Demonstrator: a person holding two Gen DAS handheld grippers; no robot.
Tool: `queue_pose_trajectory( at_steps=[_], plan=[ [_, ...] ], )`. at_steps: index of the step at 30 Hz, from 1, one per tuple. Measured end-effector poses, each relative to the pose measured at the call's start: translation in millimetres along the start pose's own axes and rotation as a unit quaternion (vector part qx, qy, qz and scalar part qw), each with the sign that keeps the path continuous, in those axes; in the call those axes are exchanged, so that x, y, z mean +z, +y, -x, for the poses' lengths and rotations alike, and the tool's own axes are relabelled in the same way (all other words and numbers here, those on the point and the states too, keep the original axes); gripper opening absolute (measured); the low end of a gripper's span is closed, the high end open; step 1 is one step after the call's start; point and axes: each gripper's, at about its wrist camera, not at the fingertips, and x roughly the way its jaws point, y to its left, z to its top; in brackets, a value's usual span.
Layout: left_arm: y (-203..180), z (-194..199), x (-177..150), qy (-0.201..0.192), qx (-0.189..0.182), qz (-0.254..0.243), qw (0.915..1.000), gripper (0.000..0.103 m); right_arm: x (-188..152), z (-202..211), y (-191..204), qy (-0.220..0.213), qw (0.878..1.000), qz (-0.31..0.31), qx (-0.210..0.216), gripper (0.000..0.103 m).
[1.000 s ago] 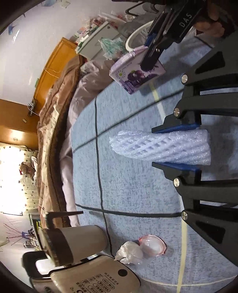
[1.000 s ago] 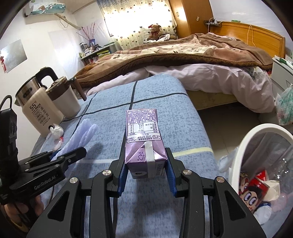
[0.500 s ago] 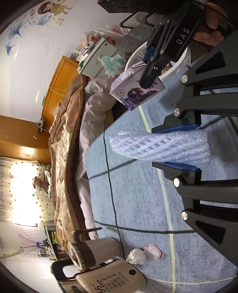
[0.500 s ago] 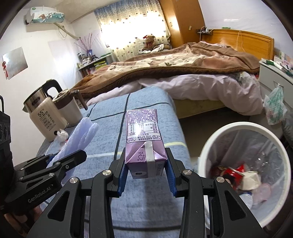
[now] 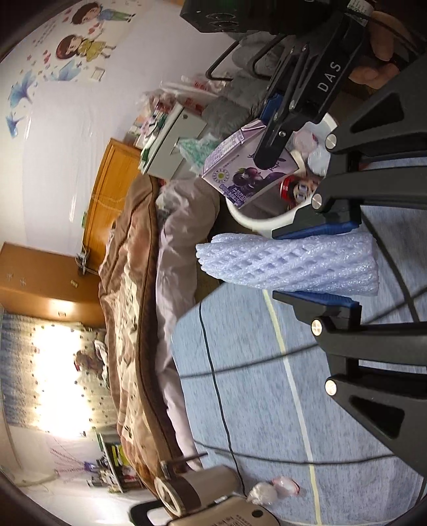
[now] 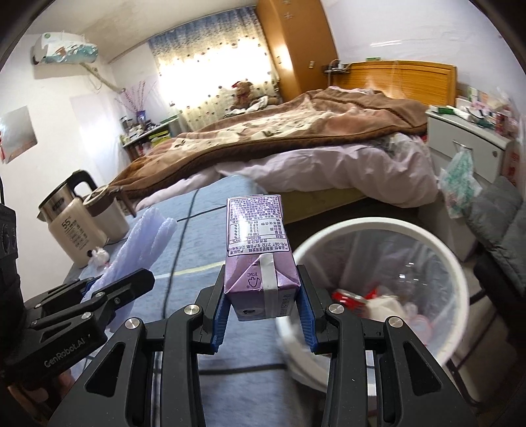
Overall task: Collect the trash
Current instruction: 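Carry the foam sleeve with the left tool while the right tool carries the juice box over the bin, then open the left tool dropping the sleeve while the right tool drops the juice box into the bin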
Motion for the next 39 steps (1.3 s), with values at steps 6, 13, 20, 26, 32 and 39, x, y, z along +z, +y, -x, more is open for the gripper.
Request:
queue_pose_trajectory(
  at_steps=[6, 13, 20, 26, 32, 39],
  plan=[
    [-35, -11, -1, 0.007, -0.018, -0.022, 0.9996, 0.03, -2, 16, -36, -0.009, 0.999, -0.018, -0.026, 0.038],
    [-70, -29, -3, 0.024, -0.038, -0.04, 0.9982, 0.03, -7, 25, -77, -0.008, 0.998, -0.041, -0.053, 0.038],
    [-95, -53, -9, 0.047, -0.049, -0.045, 0.9967, 0.03, -13, 24, -110, 0.013, 0.995, -0.043, -0.084, 0.038],
    [-113, -74, -16, 0.073, -0.054, -0.049, 0.9946, 0.03, -19, 18, -134, 0.031, 0.993, -0.055, -0.1, 0.038],
    [-123, -81, -21, 0.083, -0.05, -0.05, 0.9941, 0.032, -25, 3, -143, 0.062, 0.992, -0.047, -0.095, 0.039],
    [-121, -82, -21, 0.087, -0.043, -0.044, 0.9943, 0.056, -32, -5, -141, 0.074, 0.992, -0.027, -0.101, 0.046]
  ],
)
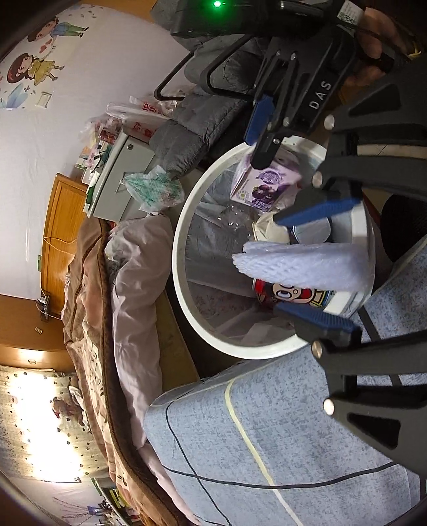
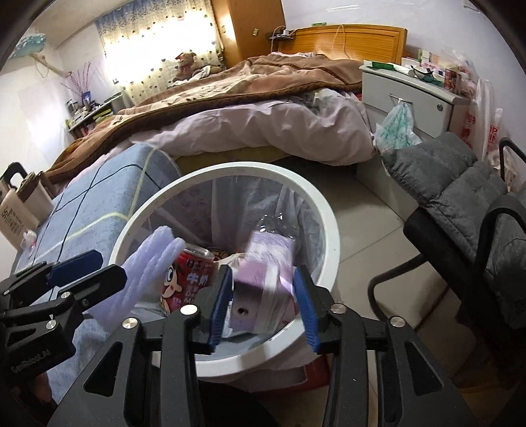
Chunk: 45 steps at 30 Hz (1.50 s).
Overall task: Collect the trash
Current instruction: 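Open the left tool dropping the sleeve while the right tool drops the juice box into the bin, then move both open tools back over the table trash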
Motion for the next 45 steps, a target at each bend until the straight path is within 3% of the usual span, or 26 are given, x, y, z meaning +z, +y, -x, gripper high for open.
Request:
queue_pose_trajectory(
  at_steps=[2, 8, 19, 45],
  plan=[
    [1, 0, 0, 0.0, 0.0, 0.0, 1.0, 0.057, -2, 2, 0, -0.005, 1.0, -0.004, -0.001, 0.053],
    [3, 8, -2, -0.006, 0.001, 0.002, 1.0, 0.066, -1, 12, 1, -0.018, 1.0, -0.01, 0.002, 0.053],
    [17, 29, -8, -0.023, 0.014, 0.016, 0.9995, 0.066, 0, 32, 18, -0.044, 0.999, -0.006, 0.014, 0.053],
    [101, 106, -44, -0.089, 0.101, 0.085, 0.9873, 0.066, -6, 45, 112, -0.069, 0.993, 0.053, 0.075, 0.053]
  ],
)
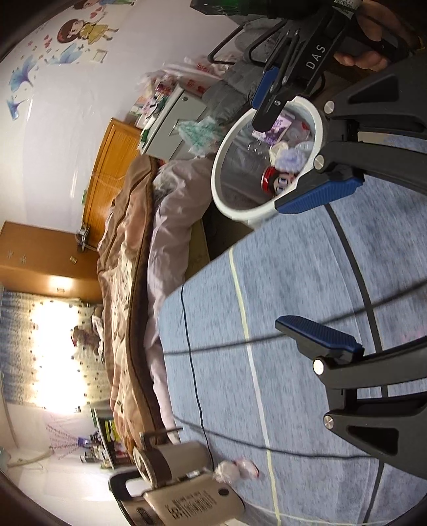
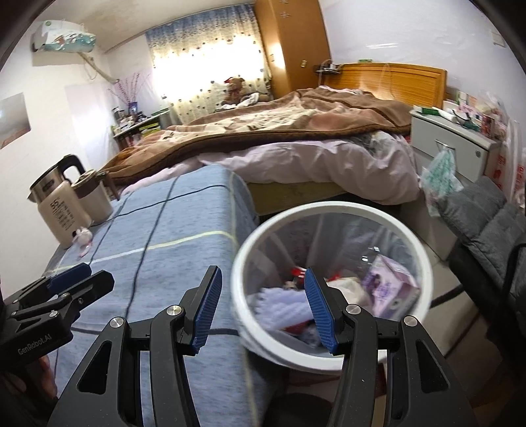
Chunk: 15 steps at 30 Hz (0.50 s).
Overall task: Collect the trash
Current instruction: 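Move both open tools back over the table trash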
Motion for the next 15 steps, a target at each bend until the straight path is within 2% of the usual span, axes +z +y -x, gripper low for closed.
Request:
queue_pose_trajectory(
  at_steps=[15],
  plan=[
    [98, 29, -14, -0.008, 0.087, 0.066, 0.994, 0.067, 2, -35, 87, 0.016, 0.996, 0.051, 0.065, 0.053]
  ],
)
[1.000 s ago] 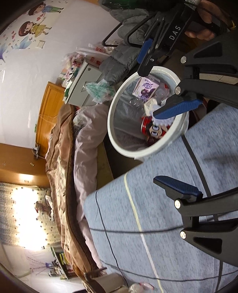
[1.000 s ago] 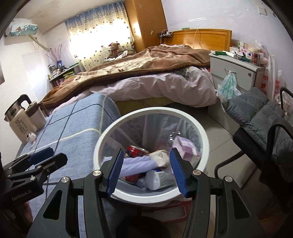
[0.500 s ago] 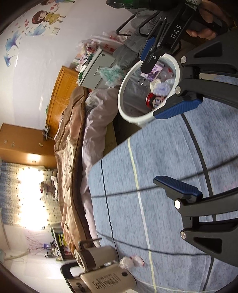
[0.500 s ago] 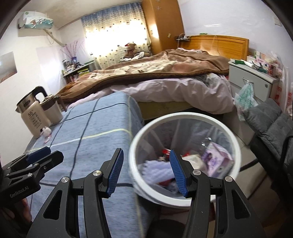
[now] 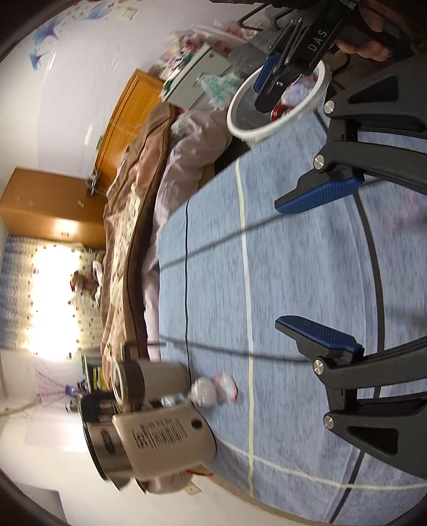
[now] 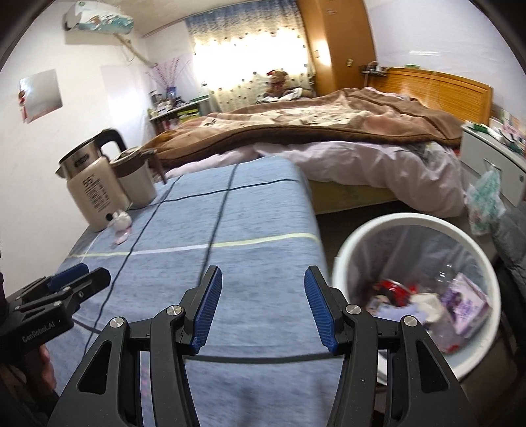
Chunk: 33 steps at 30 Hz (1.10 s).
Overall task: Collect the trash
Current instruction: 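Move both open tools back over the table trash, then grasp the clear plastic cup with the left tool while the right tool grasps the white tissue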
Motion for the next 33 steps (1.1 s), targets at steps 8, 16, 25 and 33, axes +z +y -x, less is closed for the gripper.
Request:
queue_pose_trajectory(
  at_steps=[8, 16, 25, 33],
  plan=[
    [55, 0, 4, -0.007, 0.044, 0.04, 0.9982, 0.067, 7, -25, 34, 0.014, 0.999, 0.025, 0.023, 0.053],
    [104, -15, 14, -0.004, 0.074, 0.076, 0.9944, 0.067, 17, -49, 57, 0.026, 0.998, 0.044, 0.035, 0.053],
    [131, -44, 33, 0.008, 0.079, 0.085, 0.9932, 0.067, 36, -81, 72, 0.036, 0.997, 0.047, 0.046, 0.053],
    [136, -82, 49, 0.021, 0.084, 0.069, 0.9939, 0.067, 48, -109, 83, 0.045, 0.996, 0.053, 0.05, 0.053]
  ],
)
